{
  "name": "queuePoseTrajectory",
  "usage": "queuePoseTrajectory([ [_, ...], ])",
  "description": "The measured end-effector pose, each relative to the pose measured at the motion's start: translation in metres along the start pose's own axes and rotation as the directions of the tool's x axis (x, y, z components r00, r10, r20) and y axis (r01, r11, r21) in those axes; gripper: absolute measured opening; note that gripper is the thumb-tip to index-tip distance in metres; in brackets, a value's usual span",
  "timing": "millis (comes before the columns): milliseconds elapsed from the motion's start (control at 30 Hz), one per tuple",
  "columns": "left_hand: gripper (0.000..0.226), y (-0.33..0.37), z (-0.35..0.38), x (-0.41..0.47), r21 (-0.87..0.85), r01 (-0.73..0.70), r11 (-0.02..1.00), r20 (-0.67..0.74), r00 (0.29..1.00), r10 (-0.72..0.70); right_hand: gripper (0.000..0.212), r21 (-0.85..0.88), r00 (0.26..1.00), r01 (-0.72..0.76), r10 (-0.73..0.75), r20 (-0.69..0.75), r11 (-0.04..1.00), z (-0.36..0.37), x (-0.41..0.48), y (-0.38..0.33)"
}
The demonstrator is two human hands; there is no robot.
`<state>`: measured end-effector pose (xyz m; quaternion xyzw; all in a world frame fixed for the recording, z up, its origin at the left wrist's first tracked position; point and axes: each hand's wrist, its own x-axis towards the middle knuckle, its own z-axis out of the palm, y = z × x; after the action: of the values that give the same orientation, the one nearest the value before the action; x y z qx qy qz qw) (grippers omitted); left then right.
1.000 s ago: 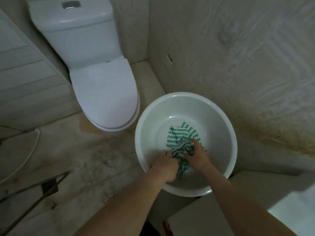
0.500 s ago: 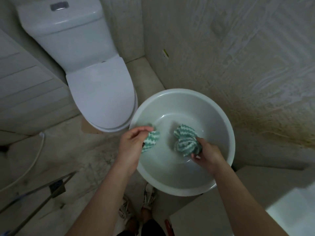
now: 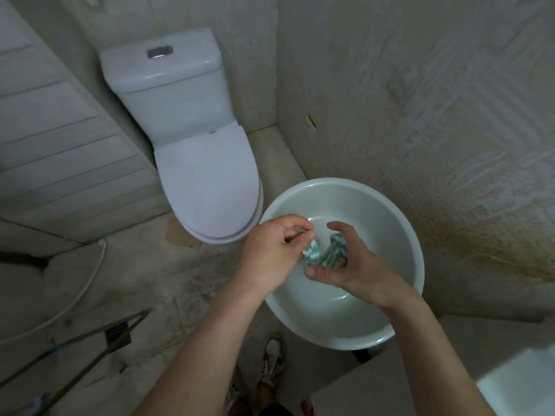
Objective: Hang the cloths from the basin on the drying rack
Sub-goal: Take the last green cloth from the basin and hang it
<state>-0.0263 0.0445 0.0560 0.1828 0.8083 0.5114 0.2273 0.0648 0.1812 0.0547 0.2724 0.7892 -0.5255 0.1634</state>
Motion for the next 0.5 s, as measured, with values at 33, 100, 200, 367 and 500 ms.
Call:
queuePoseTrajectory([
  [33,0.007,0.007,-0.004,-0.002,-0.055,0.015,0.998,0.002,1.000,-0.015,0.074,-0.024,0.996,0.081,-0.082,-0.048,0.996,0.004,-0.002,-0.007],
  [100,0.006,0.019,-0.012,-0.007,-0.205,0.048,0.978,-0.003,0.999,-0.050,0.038,-0.008,0.957,0.252,-0.250,-0.148,0.968,0.012,-0.001,-0.018],
  [200,0.005,0.032,-0.034,-0.014,-0.328,0.035,0.944,-0.076,0.995,-0.064,0.003,0.192,0.945,0.324,-0.308,-0.109,0.926,0.018,-0.002,-0.037],
  [367,0.019,0.046,-0.083,-0.034,-0.529,0.123,0.839,-0.004,0.989,-0.147,0.020,0.638,0.930,0.010,-0.241,0.276,0.770,0.014,-0.007,-0.064],
  [500,0.012,0.047,-0.127,-0.058,-0.657,0.197,0.728,0.056,0.975,-0.214,0.015,0.357,0.937,0.135,-0.237,0.258,0.924,0.033,-0.012,-0.104],
])
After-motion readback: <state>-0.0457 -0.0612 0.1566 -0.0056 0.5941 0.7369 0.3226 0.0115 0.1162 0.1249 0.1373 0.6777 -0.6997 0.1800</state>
